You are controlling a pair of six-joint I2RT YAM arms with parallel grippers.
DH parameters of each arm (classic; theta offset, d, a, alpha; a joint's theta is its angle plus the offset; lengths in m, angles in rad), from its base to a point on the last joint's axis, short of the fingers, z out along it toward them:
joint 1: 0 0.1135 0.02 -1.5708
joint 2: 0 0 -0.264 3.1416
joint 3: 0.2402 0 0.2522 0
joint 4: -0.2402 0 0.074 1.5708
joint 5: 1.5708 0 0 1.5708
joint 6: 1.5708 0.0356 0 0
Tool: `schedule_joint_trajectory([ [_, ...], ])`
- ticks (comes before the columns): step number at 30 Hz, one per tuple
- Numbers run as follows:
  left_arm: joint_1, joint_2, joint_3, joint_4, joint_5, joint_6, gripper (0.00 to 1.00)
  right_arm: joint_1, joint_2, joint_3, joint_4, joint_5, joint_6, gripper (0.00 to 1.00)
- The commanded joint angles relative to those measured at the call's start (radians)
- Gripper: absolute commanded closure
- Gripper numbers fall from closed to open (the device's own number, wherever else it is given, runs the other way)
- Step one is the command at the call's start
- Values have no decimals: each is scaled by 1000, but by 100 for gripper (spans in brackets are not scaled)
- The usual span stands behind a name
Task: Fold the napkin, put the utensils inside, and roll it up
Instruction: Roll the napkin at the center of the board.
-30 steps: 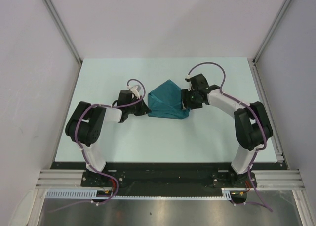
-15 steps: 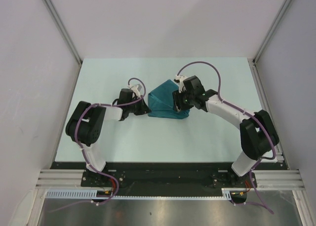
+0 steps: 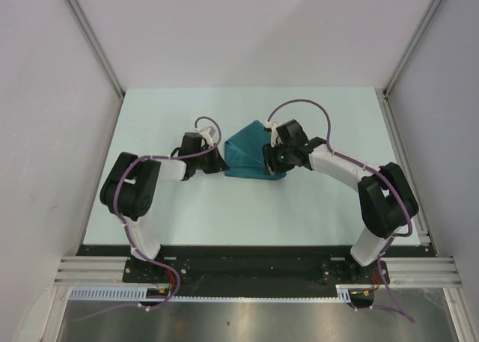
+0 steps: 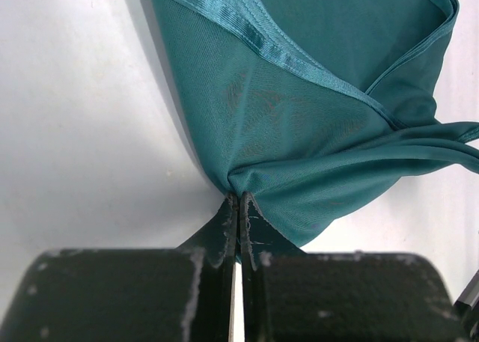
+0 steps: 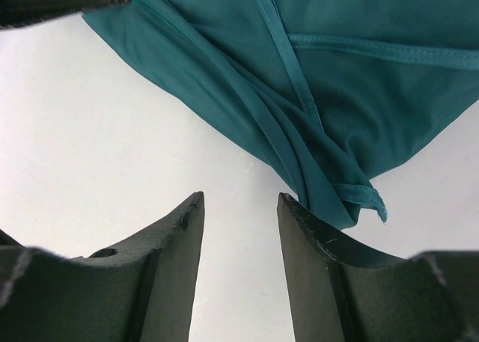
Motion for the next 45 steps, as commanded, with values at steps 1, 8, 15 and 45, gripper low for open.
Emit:
schedule_joint_trajectory([
  [1, -6, 28, 22, -53, -24, 38, 100, -17, 10, -15, -28, 3, 18, 51],
  [8, -6, 31, 28, -61, -26, 39, 100, -49, 18, -1, -28, 35, 18, 52],
  [15, -6, 41, 35, -62, -23, 41, 100, -68, 73, 32, -19, 39, 1, 52],
  [45, -6, 45, 42, -69, -15, 47, 100, -83, 116, 71, 96, -8, -37, 45],
])
